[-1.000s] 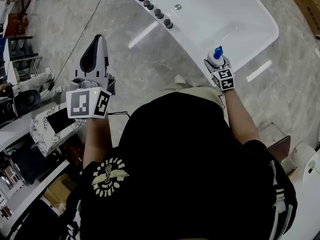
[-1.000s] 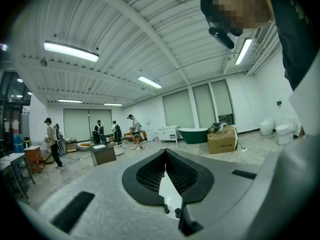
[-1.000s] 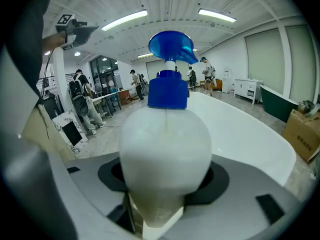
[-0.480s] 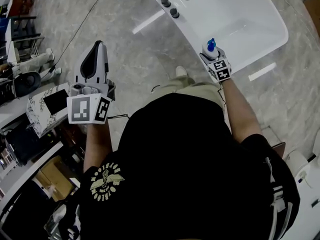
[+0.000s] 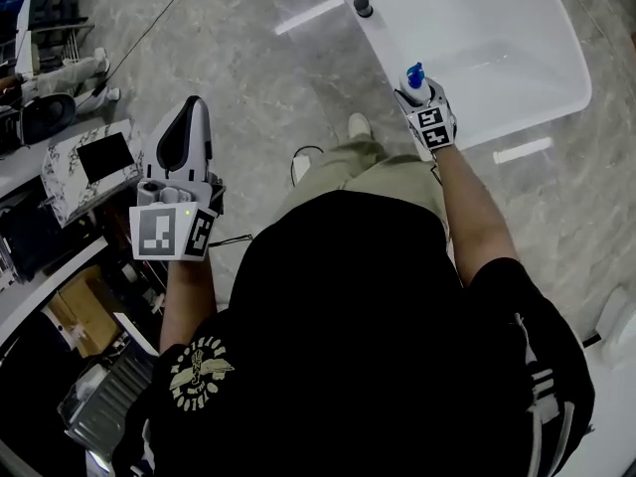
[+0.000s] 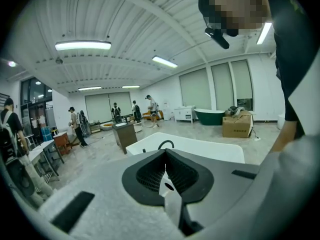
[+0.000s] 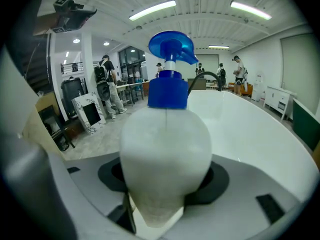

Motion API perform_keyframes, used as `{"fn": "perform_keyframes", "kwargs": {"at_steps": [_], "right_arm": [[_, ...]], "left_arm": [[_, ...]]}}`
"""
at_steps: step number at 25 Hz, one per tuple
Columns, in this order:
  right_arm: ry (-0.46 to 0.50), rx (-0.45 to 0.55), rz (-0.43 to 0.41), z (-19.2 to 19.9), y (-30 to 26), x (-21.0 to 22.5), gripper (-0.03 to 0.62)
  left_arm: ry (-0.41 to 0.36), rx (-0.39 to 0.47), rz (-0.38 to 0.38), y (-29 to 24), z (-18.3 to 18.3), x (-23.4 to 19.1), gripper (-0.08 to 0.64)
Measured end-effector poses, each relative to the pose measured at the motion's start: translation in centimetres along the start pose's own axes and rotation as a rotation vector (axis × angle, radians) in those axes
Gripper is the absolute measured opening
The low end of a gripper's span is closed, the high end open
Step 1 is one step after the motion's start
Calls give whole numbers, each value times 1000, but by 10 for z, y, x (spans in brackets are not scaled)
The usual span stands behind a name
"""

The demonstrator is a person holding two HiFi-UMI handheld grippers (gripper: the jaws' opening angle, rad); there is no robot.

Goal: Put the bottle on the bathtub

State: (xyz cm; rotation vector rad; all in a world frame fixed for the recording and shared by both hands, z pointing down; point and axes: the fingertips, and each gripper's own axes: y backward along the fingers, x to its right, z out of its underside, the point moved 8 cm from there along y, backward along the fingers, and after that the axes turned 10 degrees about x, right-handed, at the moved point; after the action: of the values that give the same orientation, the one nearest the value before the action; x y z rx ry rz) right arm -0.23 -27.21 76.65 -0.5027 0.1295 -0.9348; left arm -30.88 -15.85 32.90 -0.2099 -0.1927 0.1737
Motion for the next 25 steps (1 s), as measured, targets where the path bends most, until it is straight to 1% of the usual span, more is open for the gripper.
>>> {"fn": "perform_keyframes", "kwargs": {"at_steps": [5,8,12,16,18,22,25], "right_arm": [[-3,58,0,0,-7,2,262],[10,52,-18,8,-6,-2,262],[31,32,-20,21,-7,-6,263],[70,62,-24,22,-9,-5,264],[83,53,-24,24,-5,-6,264],[115,-2,-30,32,10,-15,264],[116,-17,-31,36,18,-15,264]], "left_arm": [[10,-36,-21,6,10,9,9],[12,-57,-27,10,16,16,9],[6,-80,-16,9,21,24,9],[-3,-85,7,-1,21,28,9],[-8,-79,14,-3,19,30,9],[-11,-67,29,-3,15,34,9],[-12,-59,40,-6,13,37,9]]}}
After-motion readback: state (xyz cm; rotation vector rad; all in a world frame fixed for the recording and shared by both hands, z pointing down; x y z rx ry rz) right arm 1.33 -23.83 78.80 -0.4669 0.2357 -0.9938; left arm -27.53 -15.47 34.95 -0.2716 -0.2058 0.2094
